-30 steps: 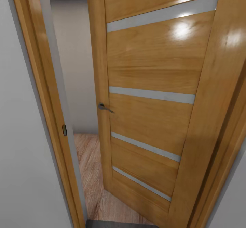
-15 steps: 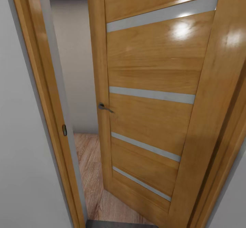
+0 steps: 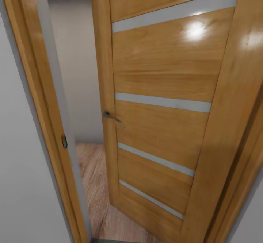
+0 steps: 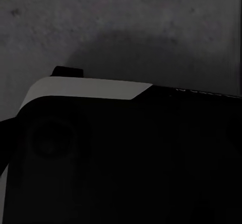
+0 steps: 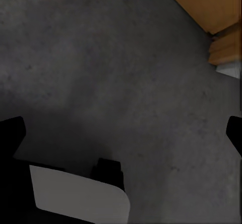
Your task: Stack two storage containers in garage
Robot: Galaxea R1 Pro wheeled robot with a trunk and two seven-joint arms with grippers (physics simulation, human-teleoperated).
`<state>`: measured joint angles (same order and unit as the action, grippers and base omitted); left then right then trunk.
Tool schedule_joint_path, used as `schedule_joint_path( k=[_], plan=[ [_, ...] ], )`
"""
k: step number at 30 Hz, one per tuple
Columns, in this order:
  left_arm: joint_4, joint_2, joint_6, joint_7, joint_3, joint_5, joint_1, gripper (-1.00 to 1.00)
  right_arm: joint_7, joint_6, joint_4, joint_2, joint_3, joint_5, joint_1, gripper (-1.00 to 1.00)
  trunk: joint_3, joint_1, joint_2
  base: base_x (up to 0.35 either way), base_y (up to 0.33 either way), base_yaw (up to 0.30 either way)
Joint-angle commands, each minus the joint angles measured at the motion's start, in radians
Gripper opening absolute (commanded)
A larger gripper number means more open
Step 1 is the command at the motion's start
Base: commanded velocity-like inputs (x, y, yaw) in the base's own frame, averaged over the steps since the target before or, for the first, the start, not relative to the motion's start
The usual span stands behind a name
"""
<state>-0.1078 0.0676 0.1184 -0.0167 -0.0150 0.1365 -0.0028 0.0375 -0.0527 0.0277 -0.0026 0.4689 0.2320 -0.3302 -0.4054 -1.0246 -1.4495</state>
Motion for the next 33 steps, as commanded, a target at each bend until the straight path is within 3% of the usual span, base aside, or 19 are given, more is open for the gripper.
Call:
schedule_joint_path(
  k=[1, 27, 33],
  plan=[
    [0.000, 0.000, 0.002, -0.002, -0.001, 0.008, 0.000, 1.00, 0.004, -0.006, 0.003, 0.000, 0.008, 0.010, -0.001, 1.00, -0.001, 0.000, 0.000, 0.256, -0.120, 0.000],
    [0.000, 0.000, 0.001, -0.002, -0.002, 0.009, 0.000, 1.00, 0.004, -0.006, 0.003, 0.000, 0.008, 0.010, -0.001, 1.00, -0.001, 0.000, 0.000, 0.034, -0.014, 0.000],
    [0.000, 0.000, 0.003, -0.003, 0.001, 0.008, 0.000, 1.00, 0.004, -0.006, 0.003, 0.001, 0.008, 0.010, -0.001, 1.00, -0.001, 0.000, 0.000, 0.189, 0.000, 0.000]
  ],
)
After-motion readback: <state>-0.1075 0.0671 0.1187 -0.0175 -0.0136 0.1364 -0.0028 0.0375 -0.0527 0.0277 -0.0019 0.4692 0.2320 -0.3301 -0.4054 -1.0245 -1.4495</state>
